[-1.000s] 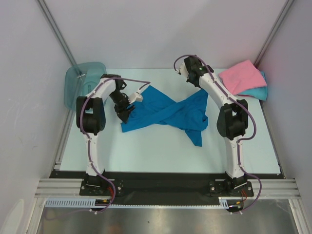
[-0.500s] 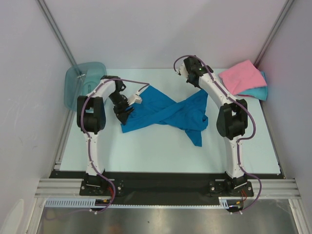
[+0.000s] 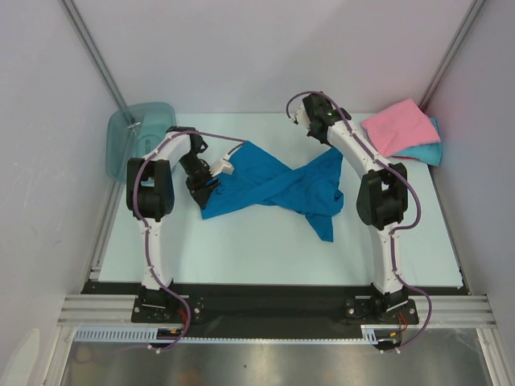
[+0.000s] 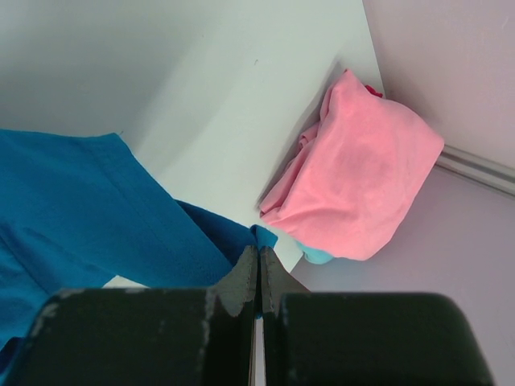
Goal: Fold and stack the t-shirts
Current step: Flatten the tshirt out
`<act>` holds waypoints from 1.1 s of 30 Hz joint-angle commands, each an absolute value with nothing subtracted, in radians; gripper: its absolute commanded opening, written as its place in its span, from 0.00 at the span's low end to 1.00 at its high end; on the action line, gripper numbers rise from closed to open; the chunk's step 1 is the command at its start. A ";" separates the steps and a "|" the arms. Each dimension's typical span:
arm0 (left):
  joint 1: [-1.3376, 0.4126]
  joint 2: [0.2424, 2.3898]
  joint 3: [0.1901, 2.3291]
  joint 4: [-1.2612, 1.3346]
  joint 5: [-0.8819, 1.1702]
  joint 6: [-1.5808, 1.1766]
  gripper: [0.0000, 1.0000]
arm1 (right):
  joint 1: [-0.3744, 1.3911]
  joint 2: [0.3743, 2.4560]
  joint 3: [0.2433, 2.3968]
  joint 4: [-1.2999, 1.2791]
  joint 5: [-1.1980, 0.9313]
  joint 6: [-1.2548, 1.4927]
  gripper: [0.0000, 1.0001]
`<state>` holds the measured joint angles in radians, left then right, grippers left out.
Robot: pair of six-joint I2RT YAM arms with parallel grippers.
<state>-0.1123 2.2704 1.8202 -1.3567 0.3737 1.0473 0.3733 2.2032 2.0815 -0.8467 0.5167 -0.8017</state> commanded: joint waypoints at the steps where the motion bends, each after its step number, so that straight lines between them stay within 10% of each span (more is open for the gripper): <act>1: -0.103 2.284 1.789 -1.390 0.368 1.058 0.61 | 0.377 2.203 2.128 -0.838 0.540 -0.807 0.00; 11: -0.103 2.318 1.789 -1.390 0.360 1.052 0.39 | 0.380 2.204 2.134 -0.834 0.541 -0.807 0.00; 16: -0.103 2.348 1.825 -1.388 0.350 1.032 0.00 | 0.382 2.203 2.132 -0.834 0.541 -0.807 0.00; 33: -0.101 2.168 2.169 -1.086 0.288 0.798 0.00 | 0.385 2.201 2.120 -0.816 0.572 -0.804 0.00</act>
